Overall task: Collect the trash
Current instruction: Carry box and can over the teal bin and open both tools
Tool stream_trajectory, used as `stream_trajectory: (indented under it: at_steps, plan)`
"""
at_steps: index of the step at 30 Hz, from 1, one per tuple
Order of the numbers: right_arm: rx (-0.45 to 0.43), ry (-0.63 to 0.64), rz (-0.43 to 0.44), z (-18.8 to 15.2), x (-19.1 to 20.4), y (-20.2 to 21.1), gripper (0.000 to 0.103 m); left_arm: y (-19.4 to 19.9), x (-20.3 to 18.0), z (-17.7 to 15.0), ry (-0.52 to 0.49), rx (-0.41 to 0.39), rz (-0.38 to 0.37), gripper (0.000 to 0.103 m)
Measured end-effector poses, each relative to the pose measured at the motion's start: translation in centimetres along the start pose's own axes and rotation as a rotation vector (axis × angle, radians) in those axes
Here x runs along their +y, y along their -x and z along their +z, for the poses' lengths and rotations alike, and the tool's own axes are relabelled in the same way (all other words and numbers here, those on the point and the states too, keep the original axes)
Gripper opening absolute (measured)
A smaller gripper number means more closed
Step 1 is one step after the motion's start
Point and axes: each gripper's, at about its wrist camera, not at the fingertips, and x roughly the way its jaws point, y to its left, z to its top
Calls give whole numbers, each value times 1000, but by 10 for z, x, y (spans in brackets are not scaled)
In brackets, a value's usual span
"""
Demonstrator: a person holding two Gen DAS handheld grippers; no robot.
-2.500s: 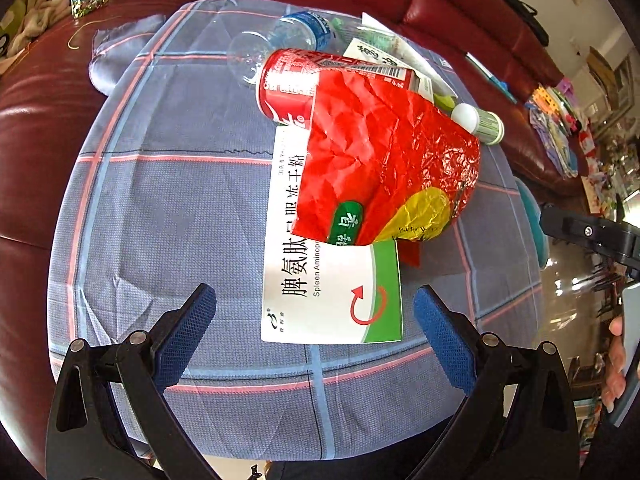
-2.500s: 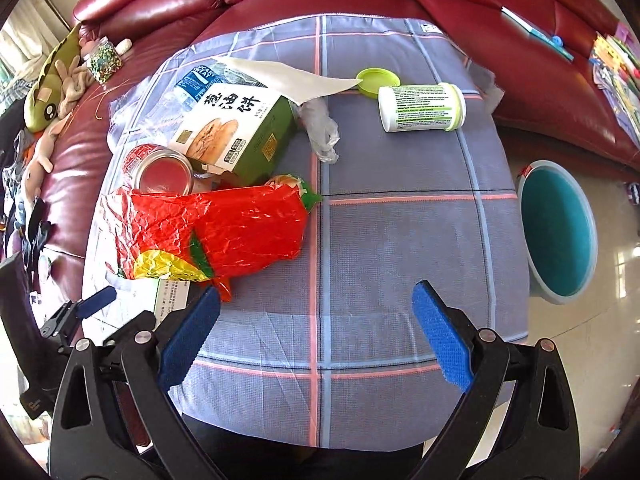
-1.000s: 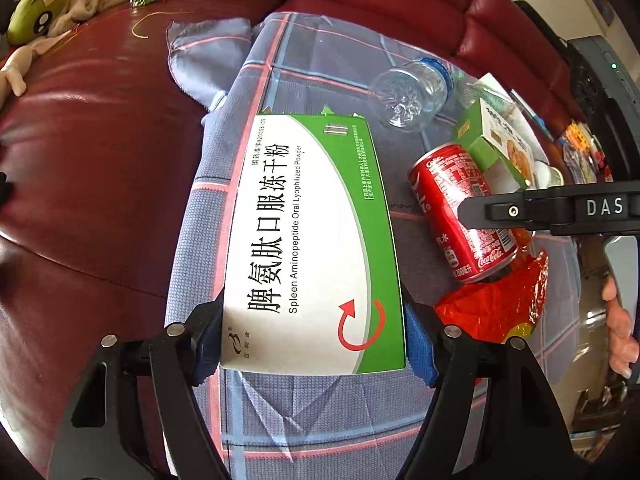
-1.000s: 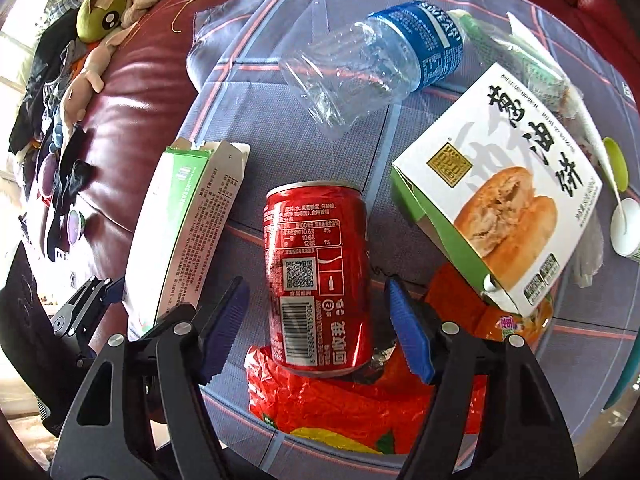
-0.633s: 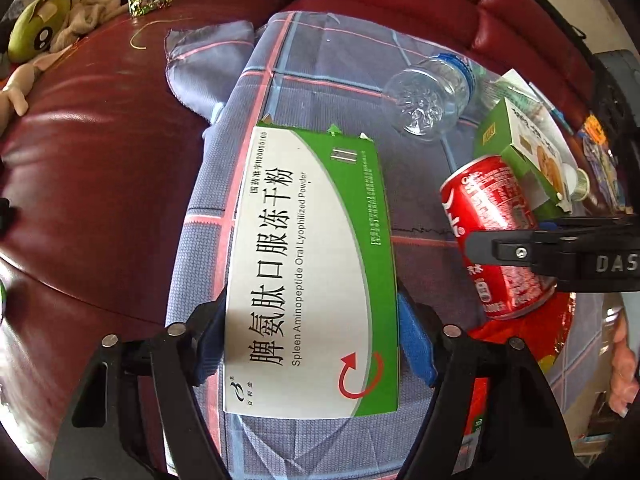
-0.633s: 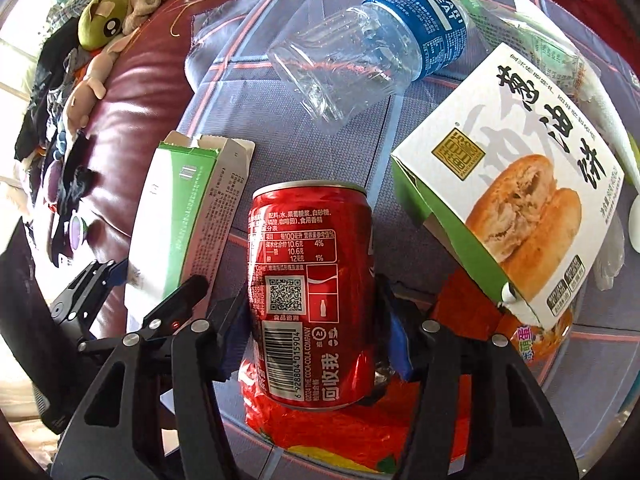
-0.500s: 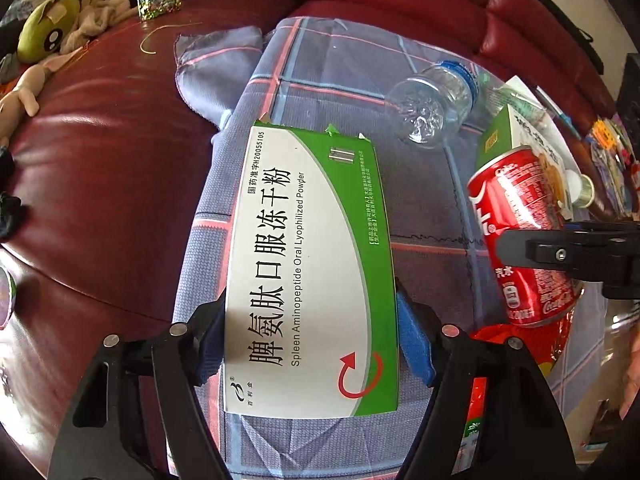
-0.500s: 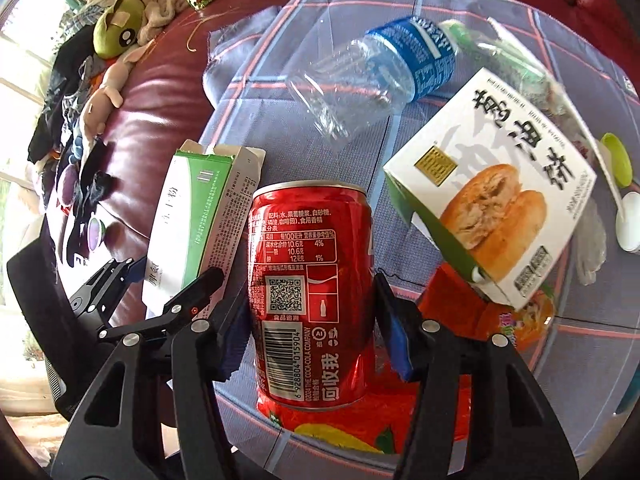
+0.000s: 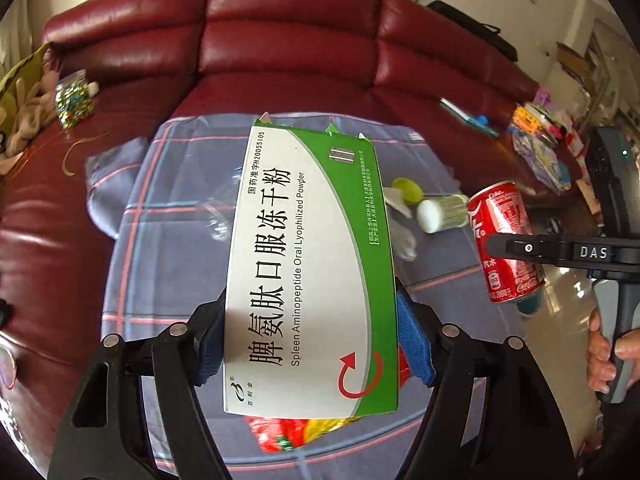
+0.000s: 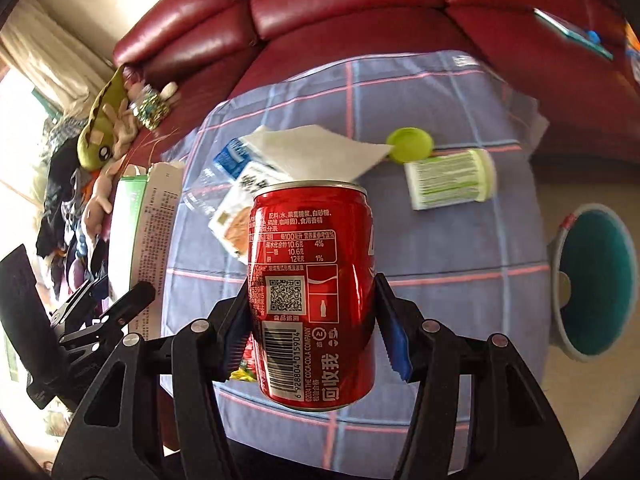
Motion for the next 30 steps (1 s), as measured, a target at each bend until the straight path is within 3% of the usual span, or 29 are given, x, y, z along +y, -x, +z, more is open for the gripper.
stream_trajectory:
  at_steps: [8, 16, 22, 30]
  plan:
    - [-125, -241, -72, -34, -148, 69, 54, -49, -142, 17, -199, 74, -145, 73]
    - [-217, -444, -113, -75, -264, 117, 54, -111, -261, 17, -366, 171, -210, 73]
    - [-216, -527, -118, -98, -309, 119, 54, -155, -331, 10, -466, 274, -256, 73]
    - [-220, -590, -111, -105, -349, 119, 54, -209, -384, -6, -540, 368, -255, 73]
